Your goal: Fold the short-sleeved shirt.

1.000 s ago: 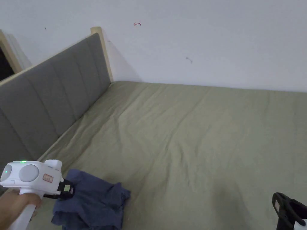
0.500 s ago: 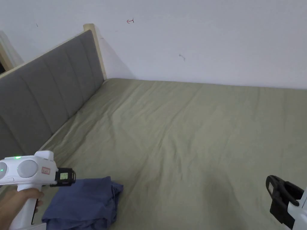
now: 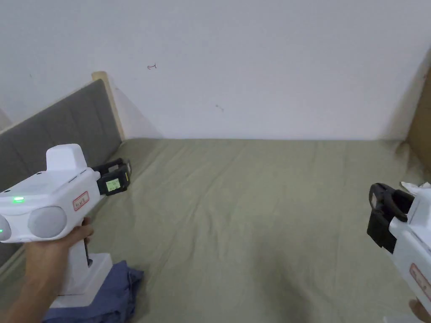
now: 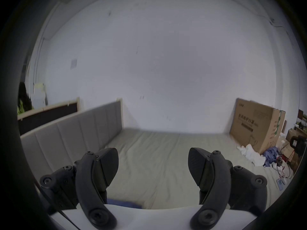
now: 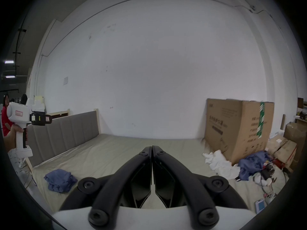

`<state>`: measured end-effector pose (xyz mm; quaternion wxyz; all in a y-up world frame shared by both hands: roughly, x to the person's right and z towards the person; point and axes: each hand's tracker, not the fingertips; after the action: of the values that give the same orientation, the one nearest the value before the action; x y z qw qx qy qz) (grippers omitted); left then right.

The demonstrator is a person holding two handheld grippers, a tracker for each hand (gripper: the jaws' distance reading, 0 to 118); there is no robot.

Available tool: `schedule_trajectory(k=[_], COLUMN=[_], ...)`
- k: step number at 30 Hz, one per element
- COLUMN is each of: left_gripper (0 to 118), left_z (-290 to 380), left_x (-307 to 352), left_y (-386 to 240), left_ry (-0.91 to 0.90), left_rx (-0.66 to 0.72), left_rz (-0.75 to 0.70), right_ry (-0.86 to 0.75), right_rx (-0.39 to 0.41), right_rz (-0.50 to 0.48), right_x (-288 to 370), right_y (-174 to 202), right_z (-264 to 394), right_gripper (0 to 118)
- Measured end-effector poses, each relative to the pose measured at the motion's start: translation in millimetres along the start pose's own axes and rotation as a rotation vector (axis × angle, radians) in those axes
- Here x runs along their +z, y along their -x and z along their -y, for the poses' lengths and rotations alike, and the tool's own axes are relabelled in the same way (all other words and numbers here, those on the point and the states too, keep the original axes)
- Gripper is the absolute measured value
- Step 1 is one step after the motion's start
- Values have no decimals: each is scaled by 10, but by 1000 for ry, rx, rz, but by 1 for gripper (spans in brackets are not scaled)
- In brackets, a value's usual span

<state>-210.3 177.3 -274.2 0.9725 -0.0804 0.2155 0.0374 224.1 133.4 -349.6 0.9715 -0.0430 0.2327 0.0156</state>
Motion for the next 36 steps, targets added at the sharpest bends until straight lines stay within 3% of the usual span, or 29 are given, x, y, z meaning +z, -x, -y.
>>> schedule_trajectory(k=[4, 15, 17, 18, 20, 21, 22, 36], left_gripper=[92, 87, 73, 61, 18, 5, 2, 0], left_z=[9, 528, 624, 650, 687, 700, 721, 744], left_x=[287, 540, 599, 621, 659, 657, 663, 707], left_y=[-646, -1654, -1725, -1747, -1797, -1799, -1797, -1817], left_ry=[-128, -239, -254, -253, -240, -228, -224, -214], left_rx=[-75, -64, -69, -70, -60, -49, -37, -47], left_rz=[23, 66, 94, 111, 133, 153, 173, 193], right_ry=[-52, -91, -90, -87, -86, -87, -88, -79], right_rx=[32, 45, 42, 38, 33, 30, 28, 32], right_rz=[60, 157, 170, 176, 185, 191, 194, 193], right_x=[215, 643, 695, 712, 741, 744, 748, 710], right_y=[-183, -566, -578, -585, -599, -600, -601, -560], right_z=[-184, -237, -227, -220, -201, -196, -192, -204], right_gripper=[0, 0, 0, 0, 0, 0, 0, 0])
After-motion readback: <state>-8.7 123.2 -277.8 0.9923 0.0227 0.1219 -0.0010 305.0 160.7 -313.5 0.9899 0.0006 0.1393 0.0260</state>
